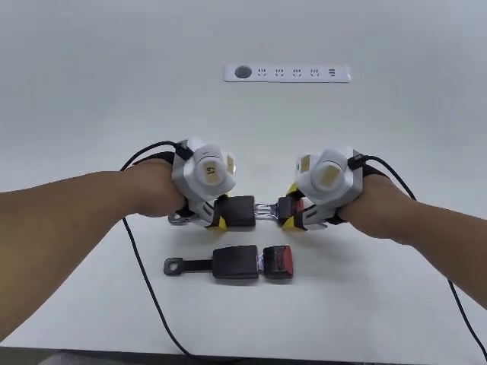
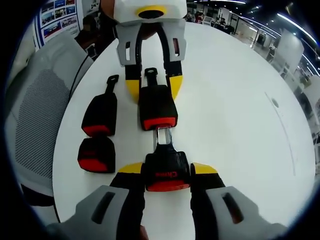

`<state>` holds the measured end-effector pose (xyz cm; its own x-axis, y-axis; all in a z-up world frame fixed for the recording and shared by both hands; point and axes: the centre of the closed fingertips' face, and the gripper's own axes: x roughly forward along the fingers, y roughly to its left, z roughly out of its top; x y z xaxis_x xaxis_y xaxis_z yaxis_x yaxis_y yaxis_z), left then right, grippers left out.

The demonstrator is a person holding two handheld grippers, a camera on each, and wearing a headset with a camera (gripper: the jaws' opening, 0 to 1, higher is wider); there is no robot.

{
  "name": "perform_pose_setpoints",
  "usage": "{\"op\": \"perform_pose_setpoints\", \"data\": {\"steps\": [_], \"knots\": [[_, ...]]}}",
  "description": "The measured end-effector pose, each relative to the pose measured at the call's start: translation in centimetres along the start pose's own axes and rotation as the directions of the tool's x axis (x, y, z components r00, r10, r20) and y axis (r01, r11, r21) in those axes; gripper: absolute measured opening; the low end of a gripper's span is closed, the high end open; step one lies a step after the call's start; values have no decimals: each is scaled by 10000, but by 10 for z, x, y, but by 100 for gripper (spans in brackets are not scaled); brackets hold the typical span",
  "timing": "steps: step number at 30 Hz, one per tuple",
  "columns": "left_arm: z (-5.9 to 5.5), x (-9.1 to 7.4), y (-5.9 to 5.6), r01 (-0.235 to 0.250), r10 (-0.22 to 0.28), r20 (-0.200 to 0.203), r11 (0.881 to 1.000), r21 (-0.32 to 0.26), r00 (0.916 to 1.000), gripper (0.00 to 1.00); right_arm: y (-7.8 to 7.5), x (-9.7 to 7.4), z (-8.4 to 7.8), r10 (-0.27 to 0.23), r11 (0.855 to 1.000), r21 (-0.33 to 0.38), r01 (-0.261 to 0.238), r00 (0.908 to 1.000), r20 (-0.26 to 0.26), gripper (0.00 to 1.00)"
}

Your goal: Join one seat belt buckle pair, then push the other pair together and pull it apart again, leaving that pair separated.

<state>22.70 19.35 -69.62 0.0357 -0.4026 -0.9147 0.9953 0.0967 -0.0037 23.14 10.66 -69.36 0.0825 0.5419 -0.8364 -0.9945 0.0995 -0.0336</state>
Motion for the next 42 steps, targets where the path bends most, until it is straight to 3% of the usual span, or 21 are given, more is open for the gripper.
{"op": "perform_pose_setpoints", "data": {"steps": [3, 21, 42], "knots": [[-1, 1, 1, -16, 16, -6, 10000, -8, 10000, 32, -1, 0, -1, -25, 9997, -248, 22, 9999, -121, 33], [0, 2, 0, -11, 13, -71, 9998, 201, 10000, 32, 2, 7, 12, 232, 9983, -535, -219, 9994, 238, 32], [2, -1, -1, 101, -105, 95, 9993, 366, 9999, 31, 6, 12, 27, 302, 9993, -247, -289, 9982, 515, 31]]}}
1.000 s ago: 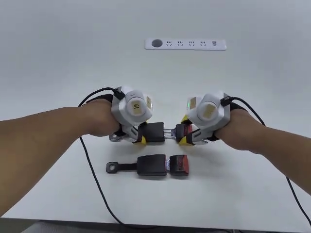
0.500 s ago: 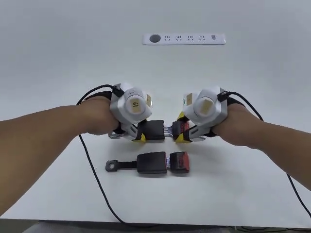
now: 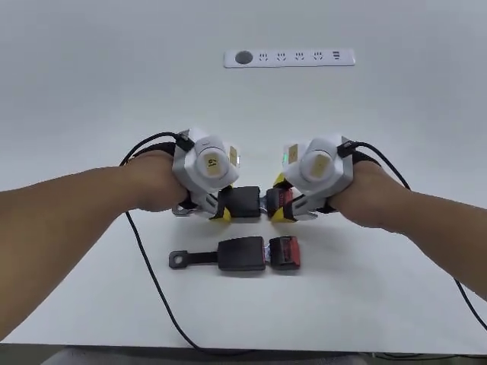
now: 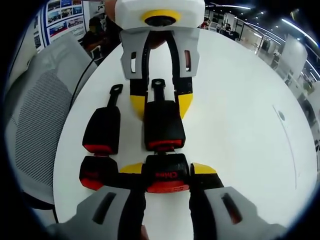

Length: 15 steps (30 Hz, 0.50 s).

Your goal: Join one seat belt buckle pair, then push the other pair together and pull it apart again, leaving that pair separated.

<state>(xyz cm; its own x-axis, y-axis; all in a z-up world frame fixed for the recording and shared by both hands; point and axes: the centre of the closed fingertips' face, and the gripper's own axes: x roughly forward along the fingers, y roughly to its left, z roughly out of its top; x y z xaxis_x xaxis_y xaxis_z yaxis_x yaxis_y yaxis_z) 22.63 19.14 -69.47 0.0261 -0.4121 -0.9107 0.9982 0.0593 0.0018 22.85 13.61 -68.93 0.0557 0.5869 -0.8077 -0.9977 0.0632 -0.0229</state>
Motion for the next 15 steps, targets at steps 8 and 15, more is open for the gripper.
{"op": "perform_pose_setpoints", "data": {"steps": [8, 15], "knots": [[0, -1, 0, -9, 9, -10, 10000, -29, 10000, 31, 0, 2, 0, -39, 10000, -87, 38, 10000, -89, 31], [0, -2, 0, -38, 39, 59, 9999, -110, 10000, 31, 0, 3, -1, -113, 9999, -9, 113, 9999, -108, 31]]}}
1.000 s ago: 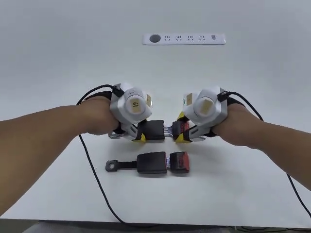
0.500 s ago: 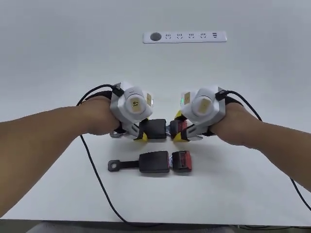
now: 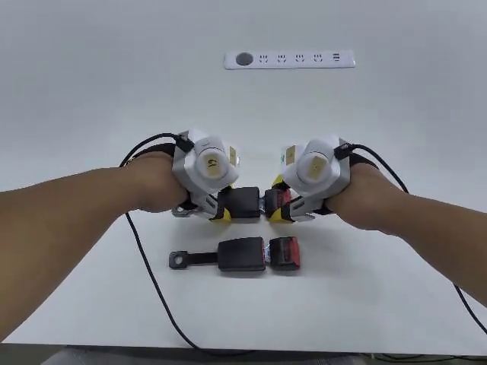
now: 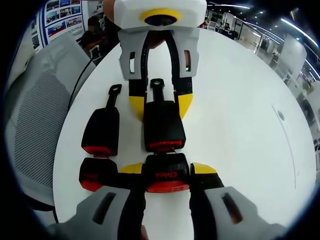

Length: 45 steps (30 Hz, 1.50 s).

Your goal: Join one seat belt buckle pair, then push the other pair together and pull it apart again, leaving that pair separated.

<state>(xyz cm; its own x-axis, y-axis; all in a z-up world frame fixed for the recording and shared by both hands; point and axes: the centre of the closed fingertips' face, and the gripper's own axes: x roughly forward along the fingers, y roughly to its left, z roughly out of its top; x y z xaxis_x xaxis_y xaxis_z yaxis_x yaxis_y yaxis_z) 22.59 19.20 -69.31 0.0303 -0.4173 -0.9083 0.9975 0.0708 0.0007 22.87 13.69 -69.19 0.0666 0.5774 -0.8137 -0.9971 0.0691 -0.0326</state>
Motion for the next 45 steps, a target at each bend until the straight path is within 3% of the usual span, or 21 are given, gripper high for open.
{"op": "perform_pose_setpoints", "data": {"steps": [25, 37, 45], "knots": [[-3, 2, 2, -87, 89, 152, 9999, -140, 9998, 32, 0, -13, -14, -103, 9999, 40, 104, 9998, -190, 33], [-2, 2, 0, -85, 86, 128, 9999, -66, 9999, 32, -1, -36, -48, -457, 9981, 405, 474, 9981, -401, 34], [-2, 1, 0, -207, 207, 78, 9998, -73, 9998, 33, -4, -57, -81, -630, 9949, 749, 671, 9964, -562, 34]]}}
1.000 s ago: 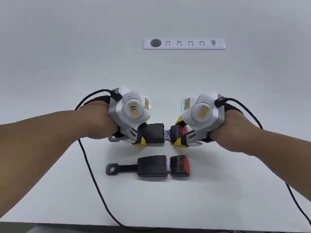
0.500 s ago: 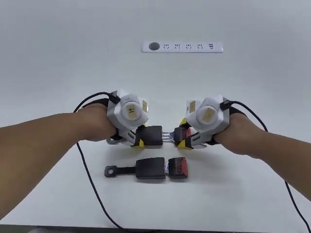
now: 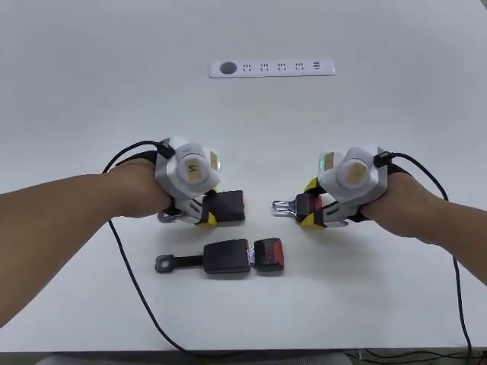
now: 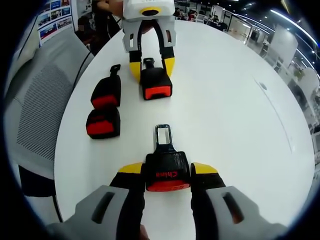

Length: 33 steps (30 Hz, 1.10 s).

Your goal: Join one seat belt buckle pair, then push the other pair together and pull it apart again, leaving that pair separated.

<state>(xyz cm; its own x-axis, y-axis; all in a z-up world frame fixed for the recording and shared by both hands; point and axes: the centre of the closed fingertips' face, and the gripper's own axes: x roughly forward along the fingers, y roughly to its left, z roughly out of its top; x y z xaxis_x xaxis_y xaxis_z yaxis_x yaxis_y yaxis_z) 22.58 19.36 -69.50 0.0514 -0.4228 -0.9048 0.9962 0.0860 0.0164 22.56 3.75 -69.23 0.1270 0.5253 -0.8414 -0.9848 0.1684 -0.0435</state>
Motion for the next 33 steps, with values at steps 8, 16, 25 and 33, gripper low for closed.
{"op": "perform_pose_setpoints", "data": {"steps": [8, 16, 25, 33], "knots": [[-1, 1, 1, 18, -18, -67, 10000, -30, 10000, 33, -3, -21, -34, 26, 9996, 268, -18, 9996, -269, 34], [1, -1, -1, 27, -27, -16, 10000, 35, 10000, 33, -10, -30, -54, 141, 9984, 545, -116, 9989, -457, 36], [3, 0, 2, -231, 236, -267, 9995, 192, 9994, 35, -8, -32, -53, -35, 9984, 557, 66, 9984, -560, 39], [9, -20, 0, -514, 547, 527, 9967, -629, 9971, 49, -10, -50, -41, -639, 9870, 1483, 617, 9979, 104, 40]]}}
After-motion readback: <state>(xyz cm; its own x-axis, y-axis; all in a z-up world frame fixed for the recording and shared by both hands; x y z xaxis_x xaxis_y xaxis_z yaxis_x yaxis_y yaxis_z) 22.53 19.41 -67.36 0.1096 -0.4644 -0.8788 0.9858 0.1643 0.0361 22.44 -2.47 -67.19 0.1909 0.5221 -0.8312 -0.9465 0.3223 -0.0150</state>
